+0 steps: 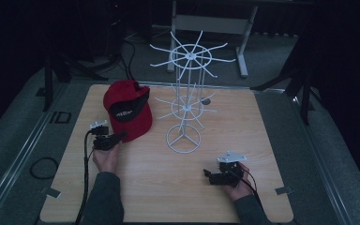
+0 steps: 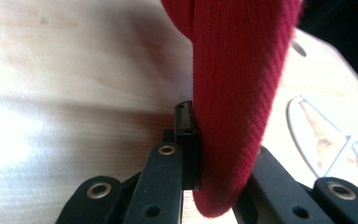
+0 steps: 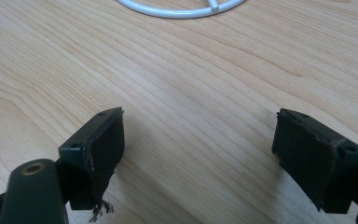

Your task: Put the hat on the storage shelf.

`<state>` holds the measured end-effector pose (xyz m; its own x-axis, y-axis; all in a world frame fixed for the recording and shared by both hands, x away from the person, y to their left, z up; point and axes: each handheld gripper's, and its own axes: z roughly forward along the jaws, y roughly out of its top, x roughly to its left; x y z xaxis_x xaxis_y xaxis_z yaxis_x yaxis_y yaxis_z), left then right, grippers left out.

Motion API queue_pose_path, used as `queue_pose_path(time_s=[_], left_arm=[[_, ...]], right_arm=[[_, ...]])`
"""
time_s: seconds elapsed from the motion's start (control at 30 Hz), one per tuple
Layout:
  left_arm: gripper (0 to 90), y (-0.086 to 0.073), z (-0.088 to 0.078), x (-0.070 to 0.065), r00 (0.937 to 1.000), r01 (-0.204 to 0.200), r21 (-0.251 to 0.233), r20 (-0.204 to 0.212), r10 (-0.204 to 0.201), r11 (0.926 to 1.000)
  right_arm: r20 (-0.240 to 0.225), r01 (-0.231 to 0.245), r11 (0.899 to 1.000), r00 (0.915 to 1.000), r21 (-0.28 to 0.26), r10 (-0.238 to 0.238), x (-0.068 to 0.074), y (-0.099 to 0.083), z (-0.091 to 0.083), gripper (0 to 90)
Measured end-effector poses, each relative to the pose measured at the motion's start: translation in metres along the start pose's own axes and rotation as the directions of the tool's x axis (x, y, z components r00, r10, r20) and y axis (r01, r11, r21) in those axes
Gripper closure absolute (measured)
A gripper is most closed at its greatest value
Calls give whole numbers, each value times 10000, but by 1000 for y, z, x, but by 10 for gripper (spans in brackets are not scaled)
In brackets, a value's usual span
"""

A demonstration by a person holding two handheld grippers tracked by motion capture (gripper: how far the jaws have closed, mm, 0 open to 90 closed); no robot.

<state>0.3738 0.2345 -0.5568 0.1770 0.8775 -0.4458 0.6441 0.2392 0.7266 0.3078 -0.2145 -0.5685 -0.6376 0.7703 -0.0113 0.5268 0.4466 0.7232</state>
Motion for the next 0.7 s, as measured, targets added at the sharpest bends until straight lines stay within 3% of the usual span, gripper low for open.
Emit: queue_pose_path(time_s=[0.23,0.47,0.7], left_arm=[[865,-5,-5,-3,9989,-446,-499,-151,439,9978],[864,0,-14,-7,9995,-304,-983,-94,297,9947],[864,10,-28,-16,9984,-569,-1522,-77,563,9867]], right_arm=[[-1,-9,10000,10000,1,9,0,0,0,167],[0,-9,10000,10000,0,9,0,0,0,167],[-2,1,10000,10000,-1,-1,0,0,0,167]])
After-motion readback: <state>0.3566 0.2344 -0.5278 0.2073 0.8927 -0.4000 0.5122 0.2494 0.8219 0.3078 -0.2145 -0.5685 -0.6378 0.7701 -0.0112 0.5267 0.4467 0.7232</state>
